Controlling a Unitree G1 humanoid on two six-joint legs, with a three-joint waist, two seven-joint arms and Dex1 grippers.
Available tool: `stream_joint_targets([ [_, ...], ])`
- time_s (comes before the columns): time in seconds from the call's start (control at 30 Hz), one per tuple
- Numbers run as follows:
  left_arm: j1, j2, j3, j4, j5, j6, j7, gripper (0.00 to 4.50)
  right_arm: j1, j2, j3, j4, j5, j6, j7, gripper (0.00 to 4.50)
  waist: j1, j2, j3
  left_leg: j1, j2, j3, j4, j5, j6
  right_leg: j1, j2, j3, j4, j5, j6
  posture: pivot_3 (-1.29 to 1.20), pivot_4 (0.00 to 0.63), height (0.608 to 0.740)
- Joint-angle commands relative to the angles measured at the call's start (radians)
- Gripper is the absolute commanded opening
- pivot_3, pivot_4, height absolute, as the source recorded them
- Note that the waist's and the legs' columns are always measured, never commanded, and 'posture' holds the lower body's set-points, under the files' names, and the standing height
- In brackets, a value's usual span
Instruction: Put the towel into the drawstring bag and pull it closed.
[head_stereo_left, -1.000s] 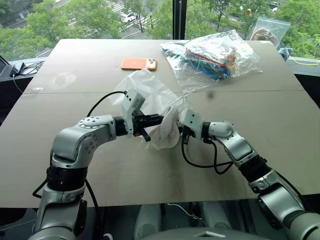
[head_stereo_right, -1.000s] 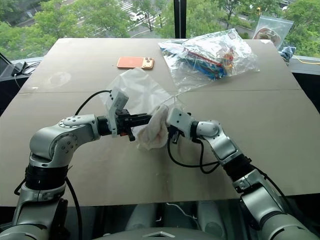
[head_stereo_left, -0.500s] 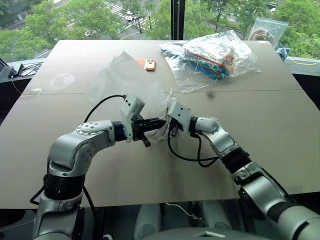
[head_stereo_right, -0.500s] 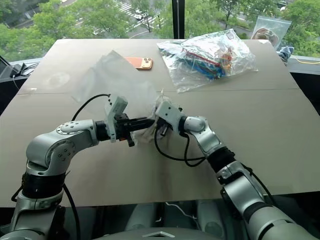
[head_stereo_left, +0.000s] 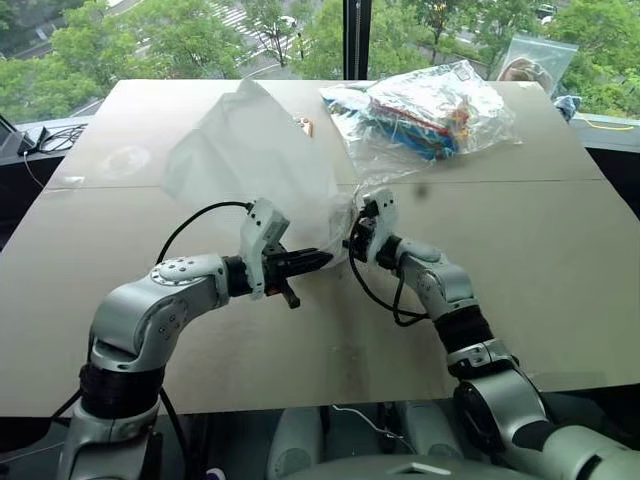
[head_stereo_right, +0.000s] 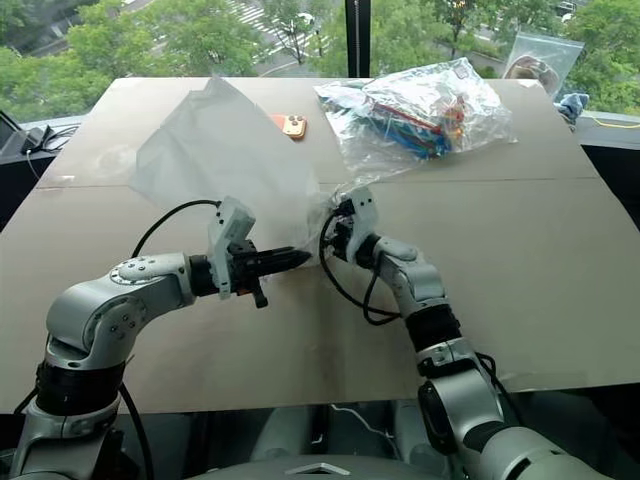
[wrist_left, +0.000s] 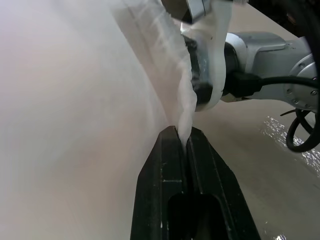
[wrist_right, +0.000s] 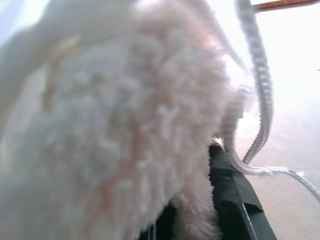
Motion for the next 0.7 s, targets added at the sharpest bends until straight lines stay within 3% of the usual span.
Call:
stream_joint_targets([
  [0.03, -0.026, -0.026, 0.011, -0.01, -0.01, -0.008, 0.034, 0.0, -0.024, 0.054, -0.085, -0.114, 0.155, 0.163, -0.051, 0.03, 0.001, 0.0, 0.0, 0.0, 0.0, 0.0, 0.0, 0.0, 0.0, 0.0, 0.0, 0.0, 0.0, 0.0, 0.0, 0.0, 0.15, 0.74],
  [0.23, -0.07, -0.116, 0.031, -0.03, -0.091, 0.052, 0.104, 0.0, 0.018, 0.087, -0.02, -0.182, 0.154, 0.187, -0.085, 0.03, 0.0, 0.0, 0.0, -0.001, -0.001, 0.0, 0.0, 0.0, 0.0, 0.0, -0.001, 0.0, -0.001, 0.0, 0.0, 0.0, 0.15, 0.74],
  [0.4, -0.139, -0.226, 0.133, -0.002, -0.294, 0.198, 0.21, 0.0, 0.02, 0.031, 0.181, -0.134, -0.108, -0.1, -0.098, 0.03, -0.005, 0.0, 0.0, 0.0, -0.002, 0.0, 0.0, 0.0, 0.0, 0.0, 0.001, 0.001, 0.0, 0.0, 0.001, 0.0, 0.15, 0.74],
  [0.57, -0.232, -0.327, 0.27, 0.099, -0.519, 0.285, 0.389, 0.0, 0.065, 0.065, 0.138, -0.178, 0.008, -0.076, -0.002, 0.03, 0.001, 0.0, 0.0, -0.001, -0.001, -0.001, 0.001, 0.0, 0.0, 0.0, 0.001, 0.0, 0.0, 0.0, 0.0, 0.0, 0.15, 0.74],
  [0.7, -0.275, -0.339, 0.321, 0.182, -0.693, 0.299, 0.532, 0.0, 0.119, 0.045, 0.128, -0.231, 0.047, -0.048, 0.014, 0.03, 0.002, -0.001, -0.001, -0.001, -0.001, -0.001, 0.001, 0.0, 0.0, 0.001, -0.002, -0.001, -0.001, 0.0, 0.0, 0.0, 0.15, 0.74],
])
